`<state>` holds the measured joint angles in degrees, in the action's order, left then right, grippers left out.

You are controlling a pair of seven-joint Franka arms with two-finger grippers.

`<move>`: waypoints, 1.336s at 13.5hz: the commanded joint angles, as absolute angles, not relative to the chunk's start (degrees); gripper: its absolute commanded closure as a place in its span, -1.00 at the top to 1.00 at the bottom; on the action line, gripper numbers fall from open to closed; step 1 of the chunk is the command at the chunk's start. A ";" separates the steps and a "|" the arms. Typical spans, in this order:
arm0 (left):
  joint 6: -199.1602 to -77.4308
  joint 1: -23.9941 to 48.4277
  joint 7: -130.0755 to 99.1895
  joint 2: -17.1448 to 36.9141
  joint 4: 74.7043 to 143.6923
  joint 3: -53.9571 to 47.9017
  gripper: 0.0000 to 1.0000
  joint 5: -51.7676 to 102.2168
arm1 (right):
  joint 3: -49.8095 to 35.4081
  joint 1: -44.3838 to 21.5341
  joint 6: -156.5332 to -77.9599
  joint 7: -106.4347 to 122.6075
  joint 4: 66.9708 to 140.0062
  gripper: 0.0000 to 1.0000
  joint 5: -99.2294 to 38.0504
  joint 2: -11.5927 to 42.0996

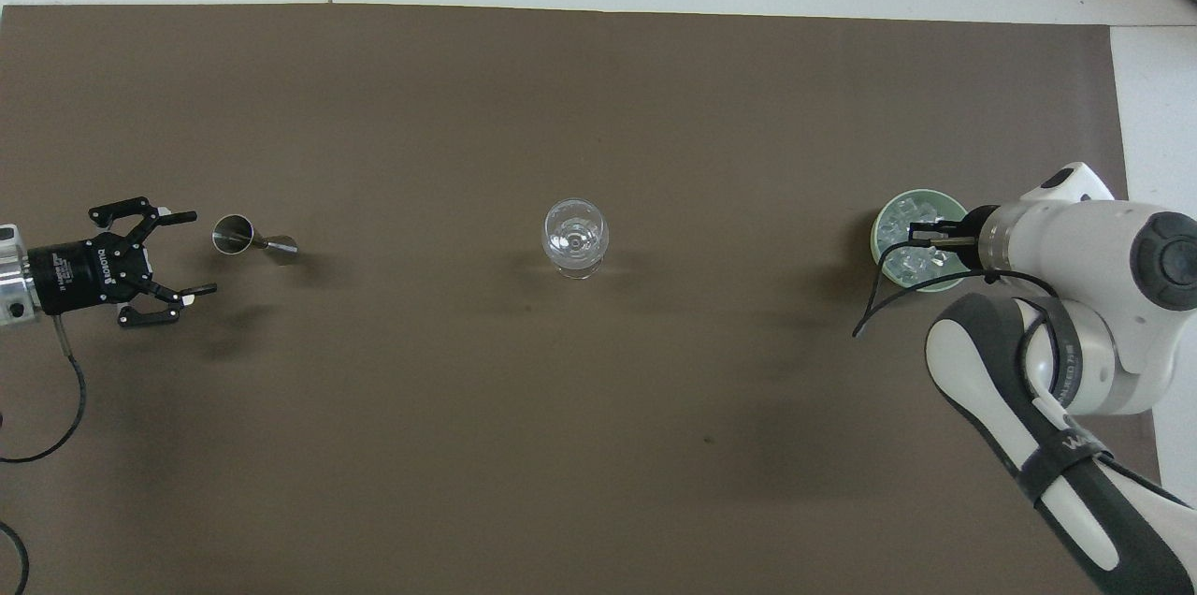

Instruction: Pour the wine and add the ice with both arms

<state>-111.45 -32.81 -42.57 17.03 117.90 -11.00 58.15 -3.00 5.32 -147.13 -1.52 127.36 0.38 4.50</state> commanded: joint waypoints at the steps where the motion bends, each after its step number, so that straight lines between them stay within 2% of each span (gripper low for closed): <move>1: -109.16 -33.05 -43.33 16.62 112.61 -11.16 1.00 49.16 | -3.60 4.92 -143.98 -2.72 127.79 -1.00 -0.70 -0.34; 4: -108.55 -31.99 -42.46 14.34 108.21 -11.69 1.00 38.18 | -3.69 4.92 -137.57 -2.81 125.87 -1.00 -0.70 -4.91; 6: -108.37 -29.89 -41.14 13.19 104.96 -11.69 1.00 31.23 | -4.82 4.92 -130.03 -3.16 121.67 -1.00 -0.79 -7.37; 9: -107.93 -27.35 -35.36 11.00 101.78 -11.95 1.00 22.27 | -4.92 5.01 -115.35 -4.30 110.07 -1.00 -0.88 -6.68; 12: -108.11 -24.44 -24.12 7.83 101.51 -11.87 1.00 14.08 | -5.53 4.92 -105.77 -4.57 100.41 -1.00 -1.40 -4.24; 14: -107.93 -22.86 -20.23 5.29 101.51 -11.95 1.00 9.42 | -5.89 4.92 -101.97 -4.66 94.77 -1.00 -1.67 -1.86; 18: -107.93 -20.04 -14.96 0.54 101.60 -11.95 1.00 6.94 | -6.33 3.52 -101.07 -4.83 93.08 -1.00 -1.32 -1.58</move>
<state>-109.21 -21.50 -18.38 3.22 101.24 -12.73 8.62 -6.08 4.19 -102.68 -3.59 95.43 -0.68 -2.81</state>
